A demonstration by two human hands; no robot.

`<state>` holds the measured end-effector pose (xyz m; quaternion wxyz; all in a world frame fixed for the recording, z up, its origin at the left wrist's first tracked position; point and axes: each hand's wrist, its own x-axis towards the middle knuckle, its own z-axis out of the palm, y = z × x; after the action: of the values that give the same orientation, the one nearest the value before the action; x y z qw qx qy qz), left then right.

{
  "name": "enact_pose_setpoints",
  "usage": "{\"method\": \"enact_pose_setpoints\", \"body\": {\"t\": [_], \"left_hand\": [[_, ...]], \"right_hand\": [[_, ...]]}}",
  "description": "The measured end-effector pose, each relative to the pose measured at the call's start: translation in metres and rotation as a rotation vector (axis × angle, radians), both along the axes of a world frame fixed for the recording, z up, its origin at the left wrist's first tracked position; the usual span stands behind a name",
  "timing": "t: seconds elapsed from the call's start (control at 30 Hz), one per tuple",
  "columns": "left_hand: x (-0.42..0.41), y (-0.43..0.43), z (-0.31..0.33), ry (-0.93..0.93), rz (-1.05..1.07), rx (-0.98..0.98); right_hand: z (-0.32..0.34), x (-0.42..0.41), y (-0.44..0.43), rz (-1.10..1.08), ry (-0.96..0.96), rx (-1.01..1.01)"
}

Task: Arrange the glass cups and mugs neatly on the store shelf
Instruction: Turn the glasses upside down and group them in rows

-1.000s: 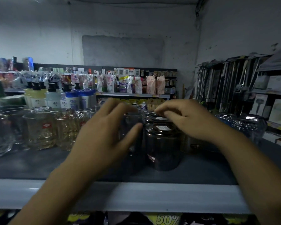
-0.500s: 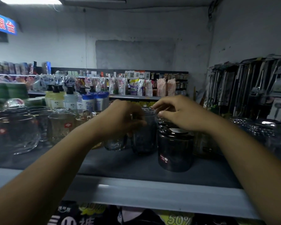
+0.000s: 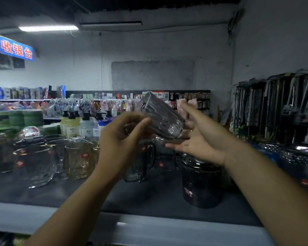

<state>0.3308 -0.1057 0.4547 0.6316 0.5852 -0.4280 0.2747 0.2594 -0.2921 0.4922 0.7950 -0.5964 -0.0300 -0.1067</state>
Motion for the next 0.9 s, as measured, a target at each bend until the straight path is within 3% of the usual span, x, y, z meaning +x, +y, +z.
{"method": "enact_pose_setpoints", "body": {"t": [0.2,0.4,0.53,0.67,0.77,0.9], "left_hand": [[0.013,0.011,-0.015,-0.155,0.058,0.175],[0.02,0.019,-0.02,-0.36,0.14,0.256],[0.03,0.026,-0.025,-0.486,0.282,0.341],[0.043,0.032,-0.034,-0.433,0.505,0.452],[0.048,0.03,-0.04,-0.317,0.575,0.54],[0.054,0.03,-0.046,-0.331,0.624,0.557]], "right_hand": [[0.001,0.008,0.0,-0.105,-0.072,-0.185],[0.001,0.009,-0.007,-0.07,-0.067,-0.329],[0.011,0.004,-0.01,-0.239,-0.157,-0.511],[0.028,-0.007,-0.014,-0.428,-0.142,-0.819],[0.036,-0.008,-0.011,-0.42,-0.116,-1.029],[0.041,-0.002,-0.005,-0.376,-0.064,-1.245]]}}
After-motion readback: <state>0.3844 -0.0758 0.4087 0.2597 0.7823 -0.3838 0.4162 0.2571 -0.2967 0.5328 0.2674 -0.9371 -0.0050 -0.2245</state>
